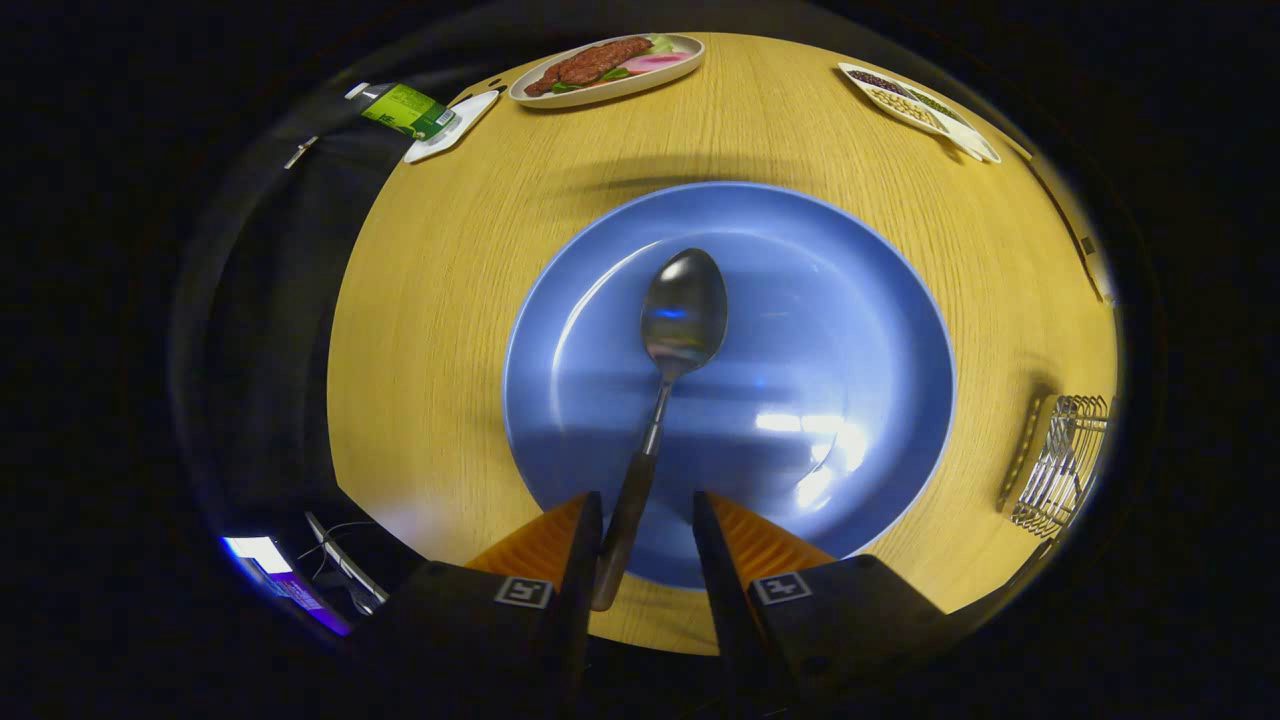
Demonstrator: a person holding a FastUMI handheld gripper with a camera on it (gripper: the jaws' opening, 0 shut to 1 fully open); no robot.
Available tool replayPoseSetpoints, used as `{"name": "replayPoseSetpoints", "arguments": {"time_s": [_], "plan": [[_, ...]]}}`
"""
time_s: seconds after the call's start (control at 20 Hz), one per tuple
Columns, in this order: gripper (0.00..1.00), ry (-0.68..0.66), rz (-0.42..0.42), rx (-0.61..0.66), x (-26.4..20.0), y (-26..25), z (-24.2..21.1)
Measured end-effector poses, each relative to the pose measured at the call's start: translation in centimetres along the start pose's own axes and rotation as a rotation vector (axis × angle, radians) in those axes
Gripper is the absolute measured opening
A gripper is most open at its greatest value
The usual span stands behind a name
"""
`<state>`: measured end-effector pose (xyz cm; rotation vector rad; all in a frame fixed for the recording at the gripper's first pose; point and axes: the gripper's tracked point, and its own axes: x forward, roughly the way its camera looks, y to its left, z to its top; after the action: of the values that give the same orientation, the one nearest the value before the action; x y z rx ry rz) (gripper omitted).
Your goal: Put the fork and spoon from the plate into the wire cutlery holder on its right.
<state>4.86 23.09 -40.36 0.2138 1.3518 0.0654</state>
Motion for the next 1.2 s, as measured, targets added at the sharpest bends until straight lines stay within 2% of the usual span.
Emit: {"name": "replayPoseSetpoints", "arguments": {"time_s": [0.1,0.15,0.3,0.35,0.4,0.55,0.8,1.1,1.2], "plan": [[0.37,0.012,-0.004,-0.001,0.1,-0.2,-0.3],[0.22,0.002,0.004,0.011,0.0,-0.3,-0.3],[0.19,0.004,0.012,0.004,0.2,-1.0,-0.3],[0.14,0.003,0.028,0.005,0.1,-1.0,-0.2],[0.13,0.008,0.042,-0.003,0.1,-1.0,-0.4],[0.08,0.012,0.129,-0.031,-0.4,-0.4,-0.8],[0.08,-0.029,0.162,-0.046,-2.4,-1.6,-0.4],[0.08,-0.097,0.187,-0.084,-7.0,-3.6,-0.9],[0.05,-0.118,0.195,-0.078,-8.3,-4.4,-1.0]]}}
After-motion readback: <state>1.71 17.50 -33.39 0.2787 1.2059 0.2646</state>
